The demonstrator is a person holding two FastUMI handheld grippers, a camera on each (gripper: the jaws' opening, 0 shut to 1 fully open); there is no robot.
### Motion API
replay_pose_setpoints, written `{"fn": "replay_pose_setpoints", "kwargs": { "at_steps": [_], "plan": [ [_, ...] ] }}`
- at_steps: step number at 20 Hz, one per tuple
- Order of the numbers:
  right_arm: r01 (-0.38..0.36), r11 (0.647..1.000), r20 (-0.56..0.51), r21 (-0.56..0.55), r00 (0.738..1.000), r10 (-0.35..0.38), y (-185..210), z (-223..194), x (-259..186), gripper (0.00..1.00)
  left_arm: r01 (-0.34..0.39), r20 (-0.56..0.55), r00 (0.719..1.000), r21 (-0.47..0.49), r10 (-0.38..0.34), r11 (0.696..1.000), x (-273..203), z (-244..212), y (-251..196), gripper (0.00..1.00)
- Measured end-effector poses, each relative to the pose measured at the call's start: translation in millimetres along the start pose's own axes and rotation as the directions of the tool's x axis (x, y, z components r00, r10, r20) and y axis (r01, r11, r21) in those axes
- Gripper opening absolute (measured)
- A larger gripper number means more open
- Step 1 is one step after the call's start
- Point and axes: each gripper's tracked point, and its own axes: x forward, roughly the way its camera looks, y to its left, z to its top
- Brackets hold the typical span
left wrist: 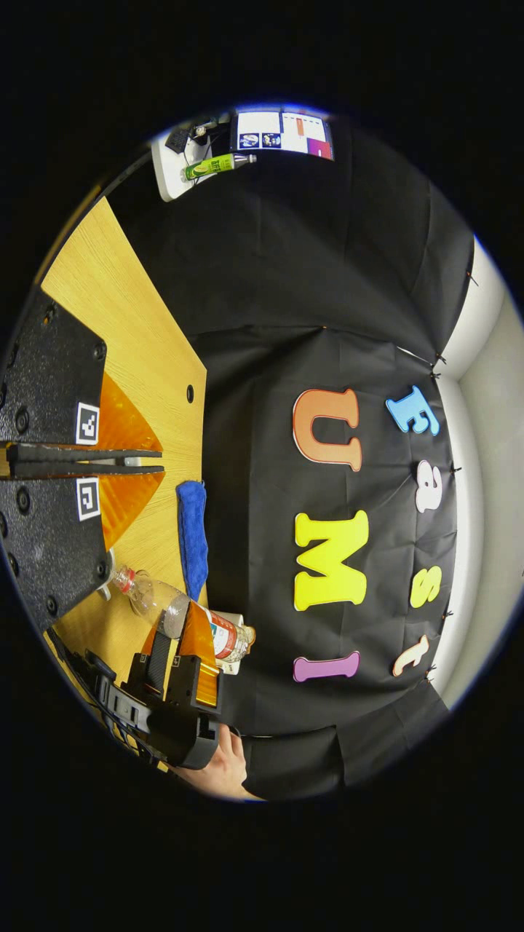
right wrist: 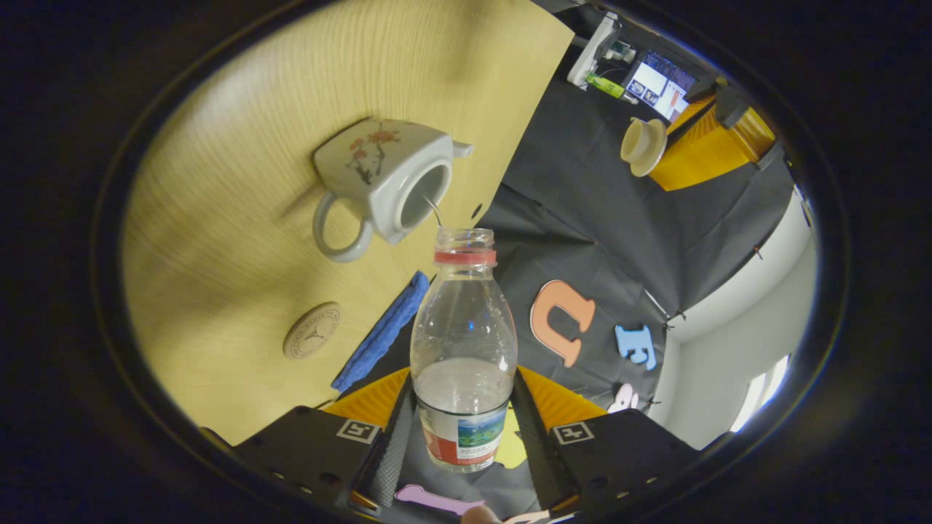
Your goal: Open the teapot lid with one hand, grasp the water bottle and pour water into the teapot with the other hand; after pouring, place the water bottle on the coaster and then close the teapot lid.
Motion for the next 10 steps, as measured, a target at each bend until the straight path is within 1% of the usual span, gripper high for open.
{"fn": "replay_pose_setpoints", "kwargs": {
  "at_steps": [10],
  "plan": [
    [0.035,0.998,0.014,-0.044,0.999,-0.035,-10.4,2.4,2.3,0.71,-0.007,-0.001,1.0,0.008,0.007,1.0,-0.2,0.4,3.3,0.02]
  ]
}}
